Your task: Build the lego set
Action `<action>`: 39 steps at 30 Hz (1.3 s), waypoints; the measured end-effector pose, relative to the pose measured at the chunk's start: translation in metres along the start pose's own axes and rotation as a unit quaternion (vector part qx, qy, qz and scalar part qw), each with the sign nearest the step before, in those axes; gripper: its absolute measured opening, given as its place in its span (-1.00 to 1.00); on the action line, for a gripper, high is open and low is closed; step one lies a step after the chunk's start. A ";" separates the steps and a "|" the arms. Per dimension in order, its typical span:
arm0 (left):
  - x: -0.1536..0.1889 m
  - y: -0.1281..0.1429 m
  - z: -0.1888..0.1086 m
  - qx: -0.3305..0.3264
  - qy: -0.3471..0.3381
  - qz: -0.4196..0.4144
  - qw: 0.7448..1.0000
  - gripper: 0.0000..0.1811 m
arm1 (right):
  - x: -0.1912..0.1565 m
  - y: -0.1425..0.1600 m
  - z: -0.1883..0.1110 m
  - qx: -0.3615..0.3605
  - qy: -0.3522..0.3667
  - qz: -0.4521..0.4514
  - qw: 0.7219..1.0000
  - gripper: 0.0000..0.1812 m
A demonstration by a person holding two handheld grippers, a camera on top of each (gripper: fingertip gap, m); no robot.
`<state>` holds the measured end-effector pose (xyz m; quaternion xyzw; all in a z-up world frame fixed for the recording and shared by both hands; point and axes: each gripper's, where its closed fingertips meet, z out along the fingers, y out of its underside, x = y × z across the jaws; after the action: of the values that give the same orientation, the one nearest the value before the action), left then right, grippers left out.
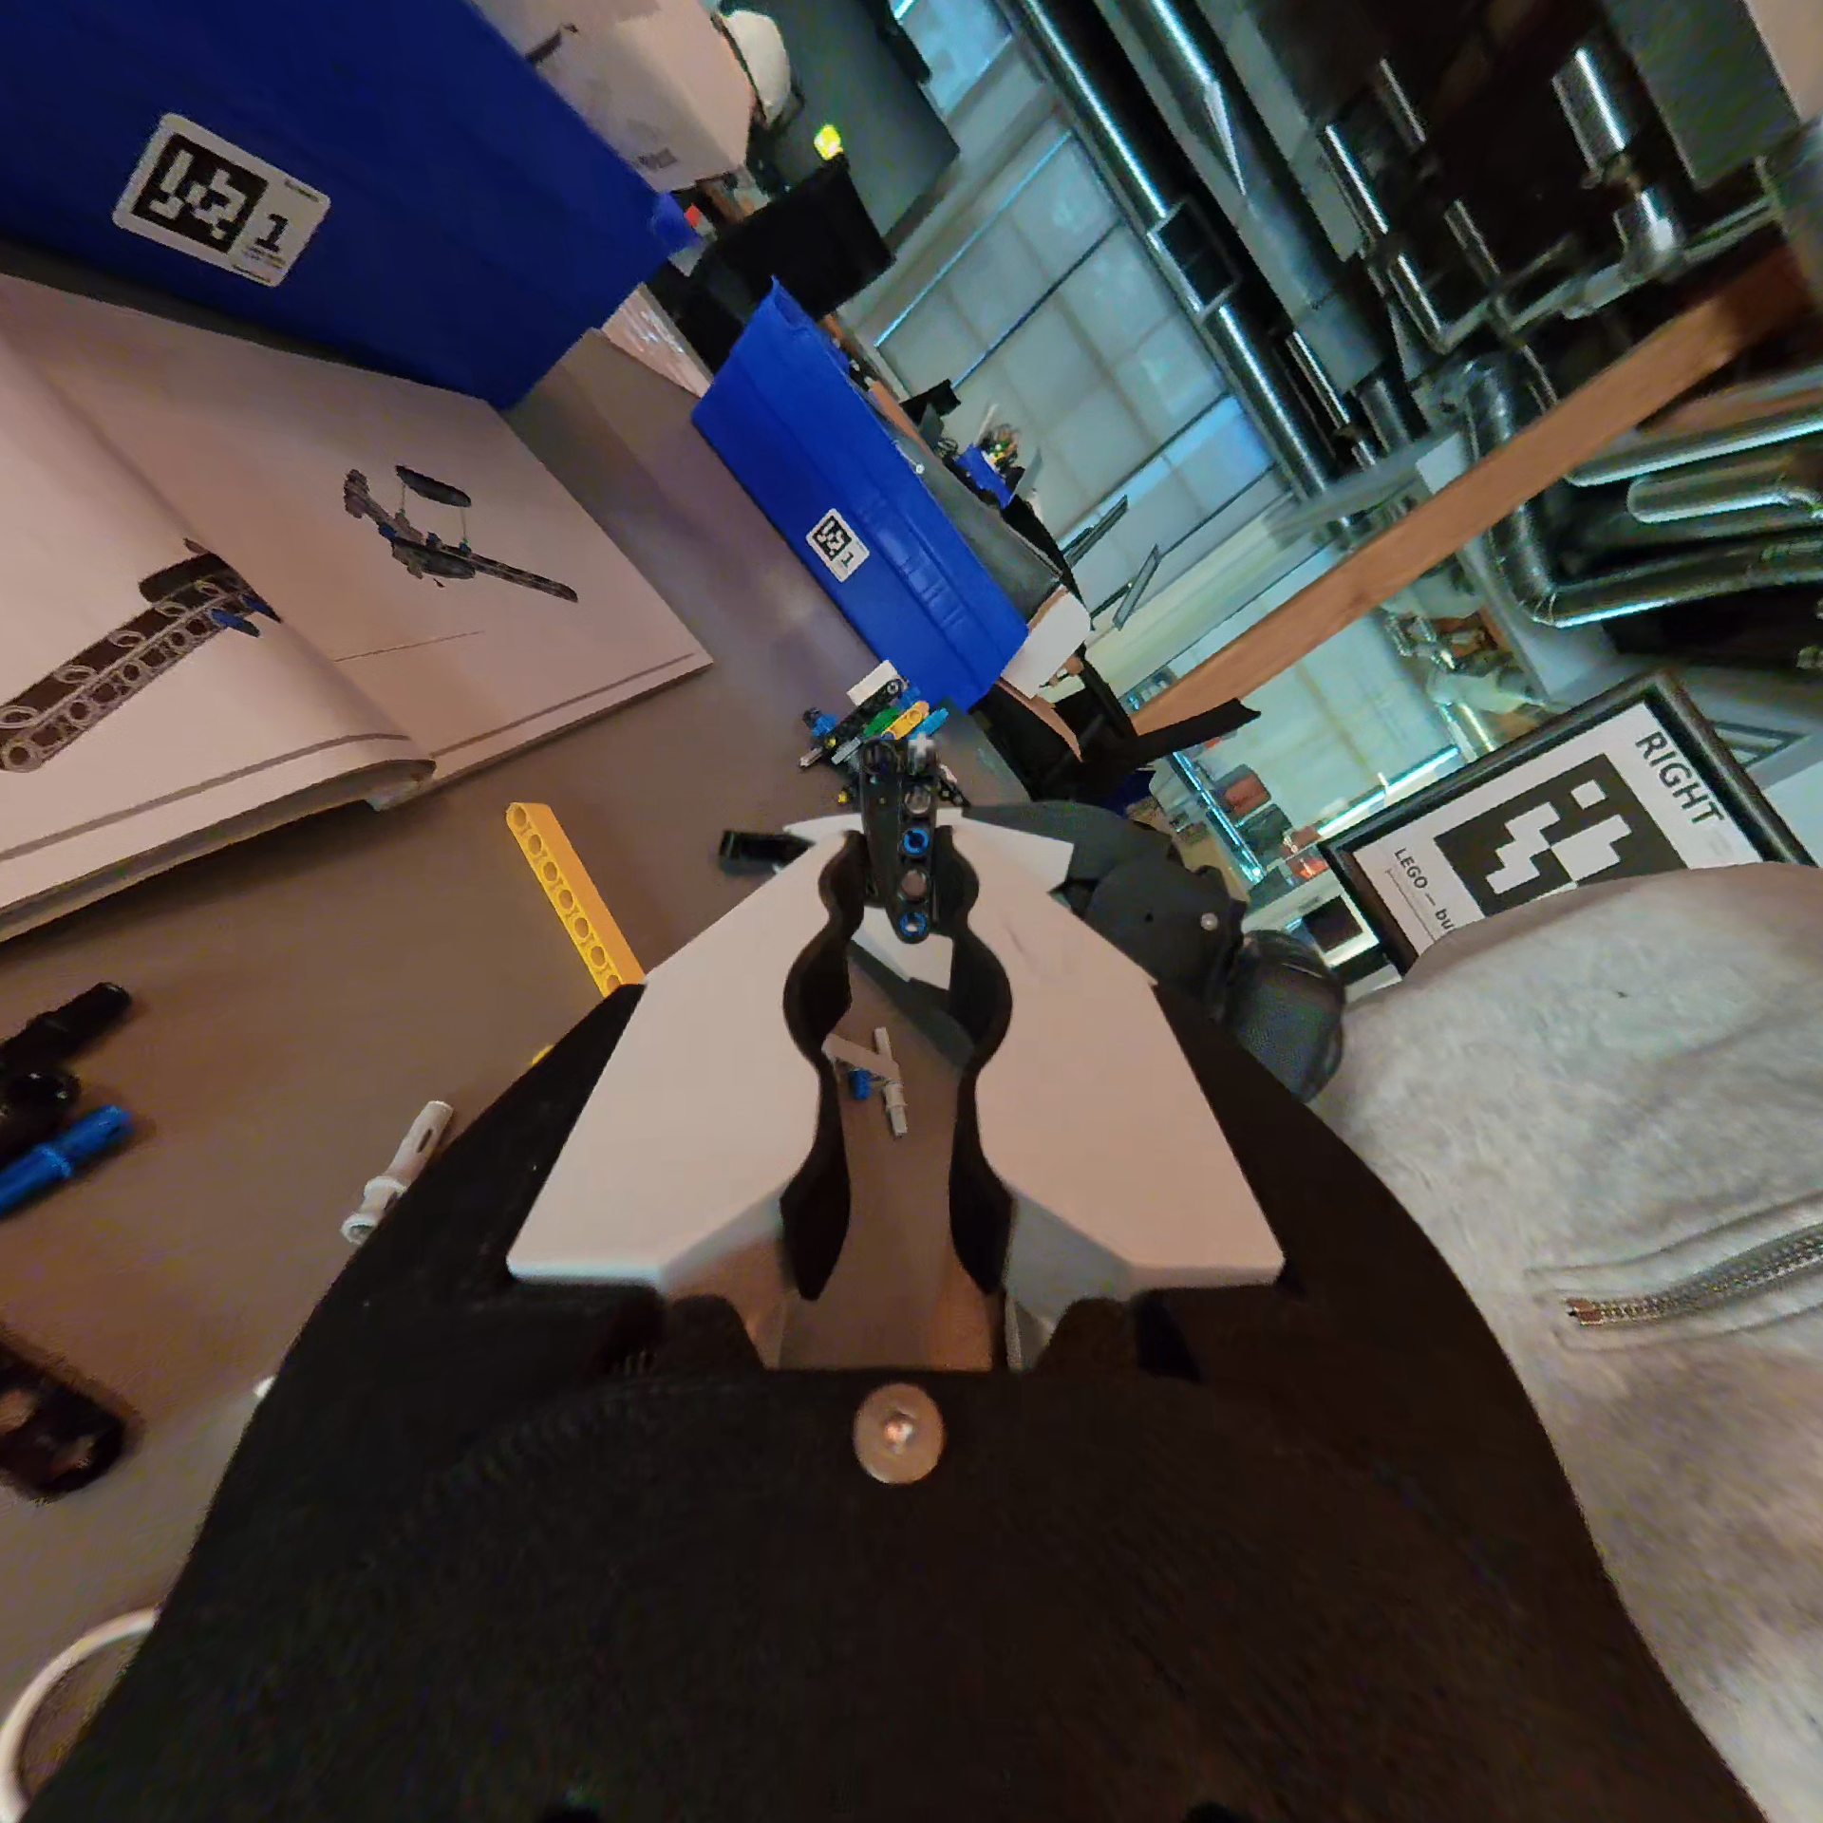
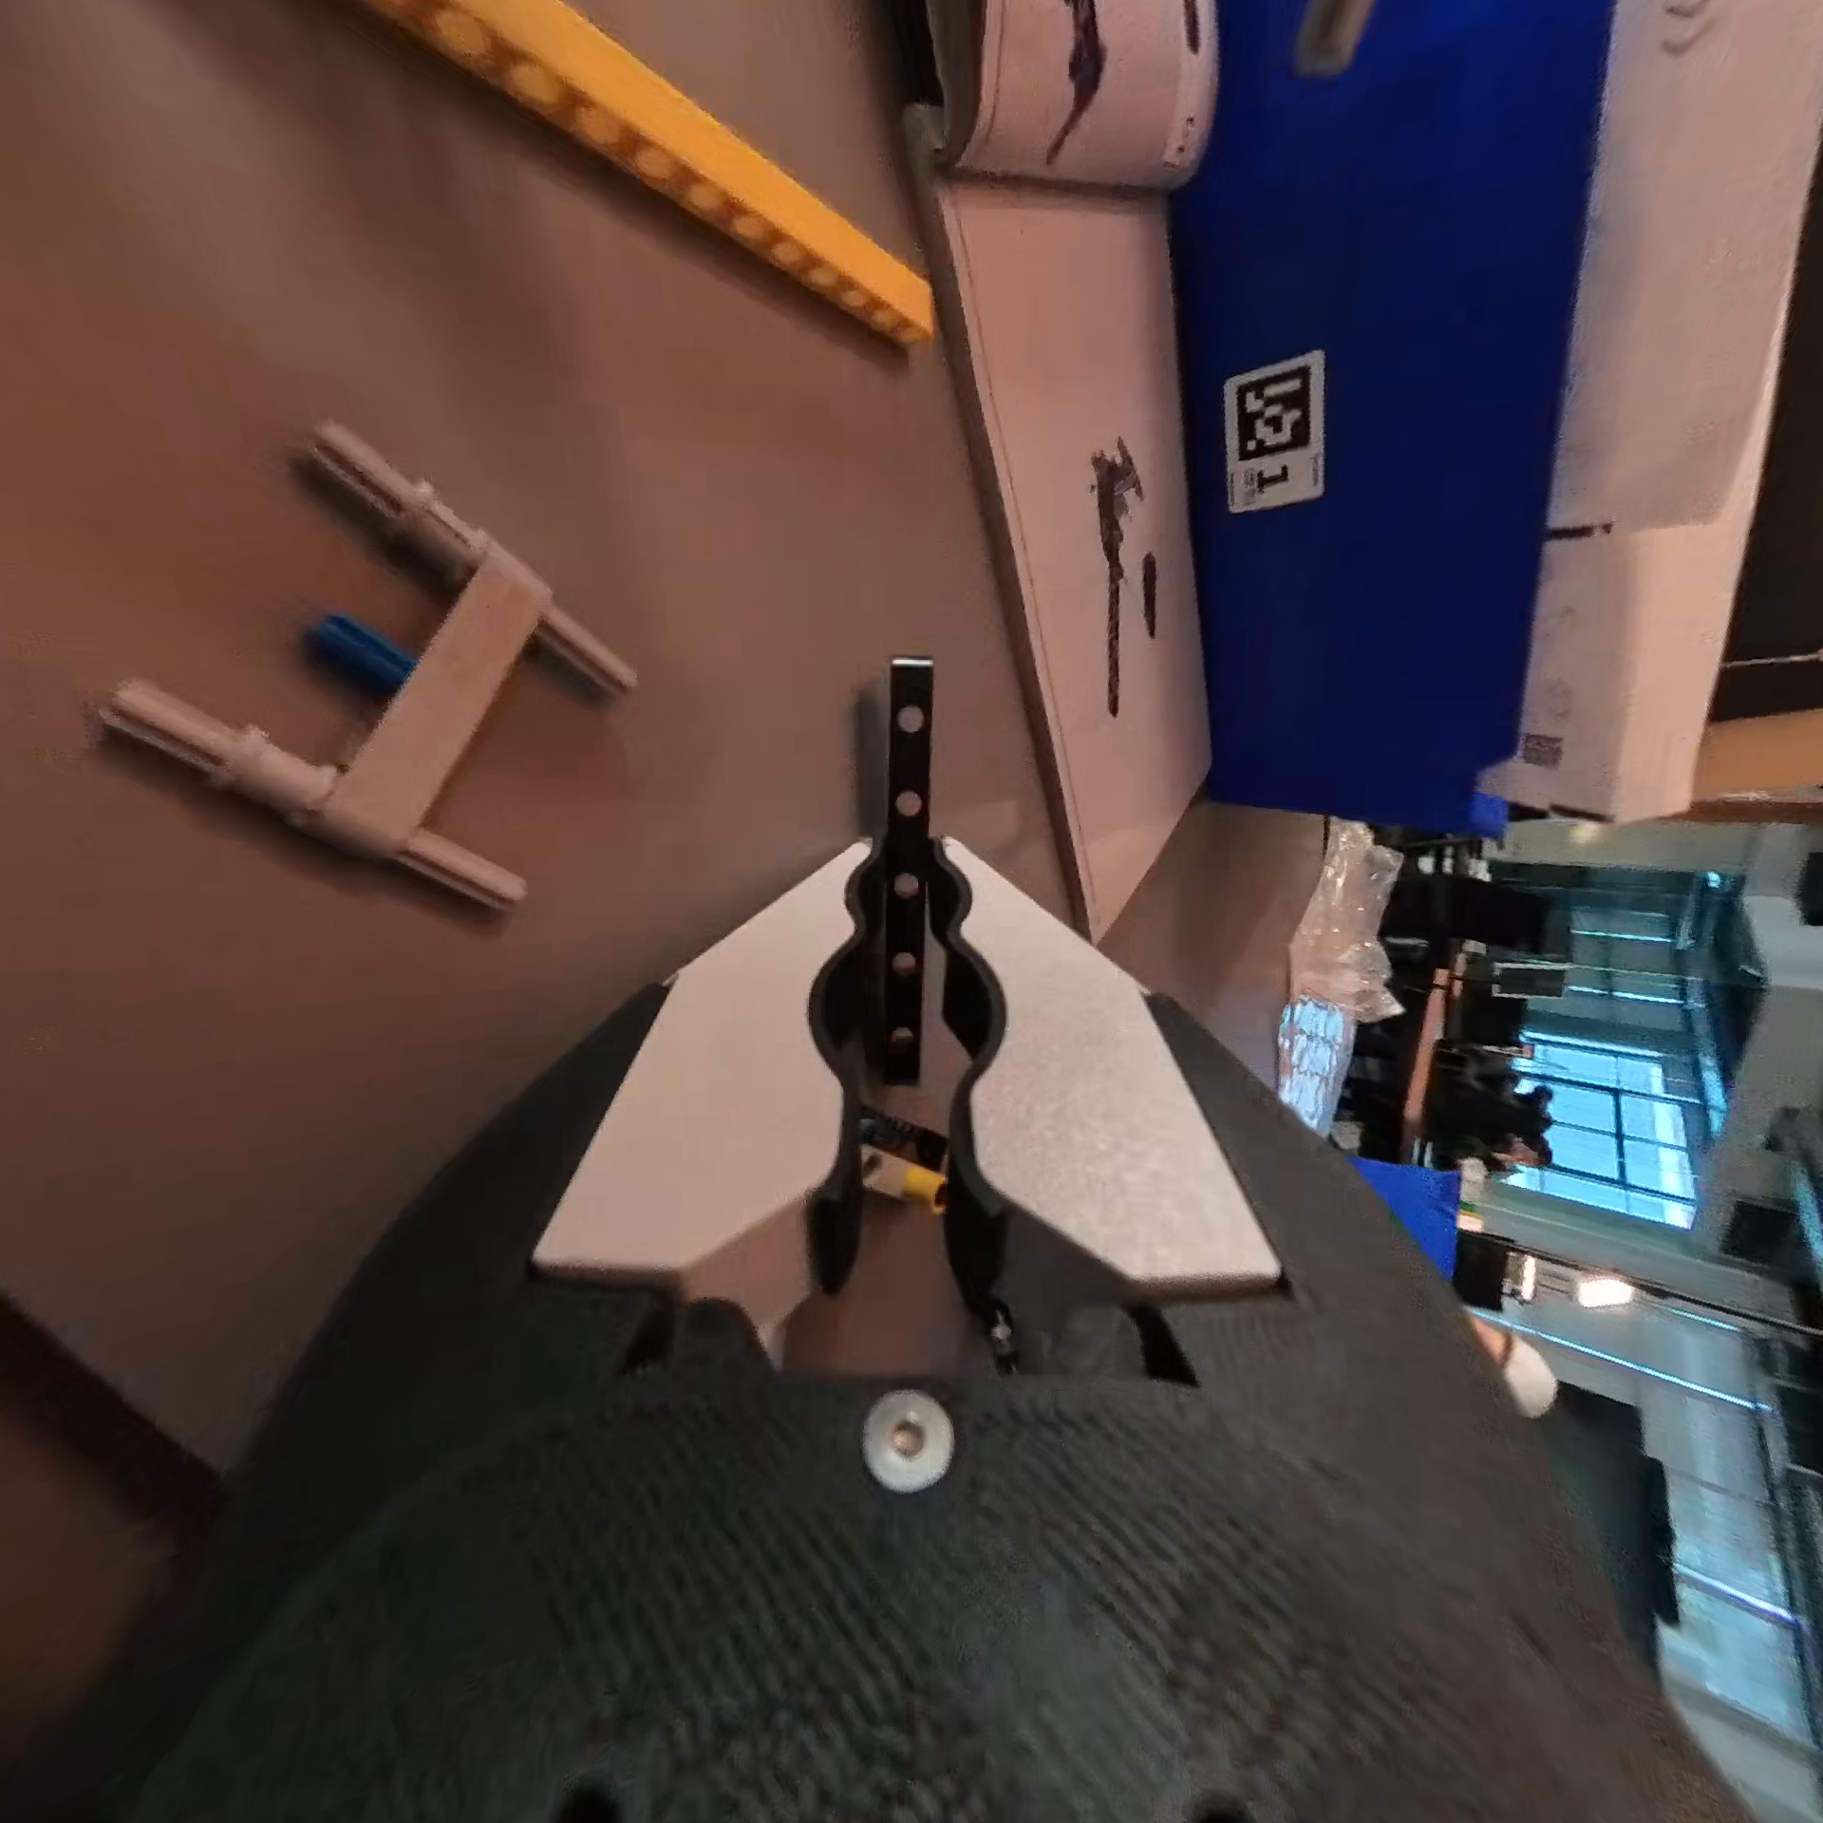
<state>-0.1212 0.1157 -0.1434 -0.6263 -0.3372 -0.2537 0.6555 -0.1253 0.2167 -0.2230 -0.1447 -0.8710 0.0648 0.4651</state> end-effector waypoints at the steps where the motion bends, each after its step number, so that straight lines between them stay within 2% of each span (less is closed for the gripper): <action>1: 0.000 -0.001 -0.001 0.002 -0.001 0.000 1.000 -0.89 | -0.003 -0.003 -0.002 0.005 -0.010 0.005 1.000 -0.92; 9: -0.002 0.000 -0.001 -0.001 -0.001 -0.001 1.000 -0.88 | -0.016 -0.014 -0.017 0.030 -0.095 0.067 0.993 -0.89; 15: -0.002 0.001 -0.001 -0.002 0.001 -0.004 1.000 -0.88 | -0.028 -0.026 -0.031 0.067 -0.200 0.159 0.964 -0.78; 21: -0.003 -0.002 -0.001 0.004 0.005 -0.009 1.000 -0.88 | -0.004 -0.022 -0.027 0.091 -0.209 0.241 0.943 -0.77; 25: 0.000 -0.003 -0.001 0.007 0.013 -0.011 1.000 -0.88 | 0.009 -0.012 -0.023 0.079 -0.274 0.281 0.916 -0.75; 28: 0.003 -0.004 -0.001 0.010 0.022 -0.011 1.000 -0.88 | 0.016 -0.011 -0.024 0.067 -0.359 0.275 0.889 -0.79; 31: 0.006 -0.004 -0.002 0.010 0.030 -0.010 0.999 -0.88 | 0.009 -0.014 -0.032 0.036 -0.462 0.219 0.859 -0.71; 34: 0.007 -0.004 -0.002 0.012 0.036 -0.011 0.999 -0.88 | 0.004 -0.019 -0.024 0.029 -0.494 0.145 0.857 -0.75; 37: 0.008 -0.005 -0.004 0.015 0.037 -0.012 0.999 -0.88 | -0.011 -0.021 -0.026 0.012 -0.547 0.109 0.830 -0.74; 39: 0.008 -0.006 -0.006 0.017 0.038 -0.012 0.999 -0.88 | -0.016 -0.021 -0.025 0.007 -0.557 0.092 0.826 -0.76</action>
<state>-0.1199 0.1105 -0.1335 -0.6005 -0.3239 -0.2795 0.6756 -0.1002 0.1911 -0.2161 -0.1605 -0.9642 0.1826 -0.1057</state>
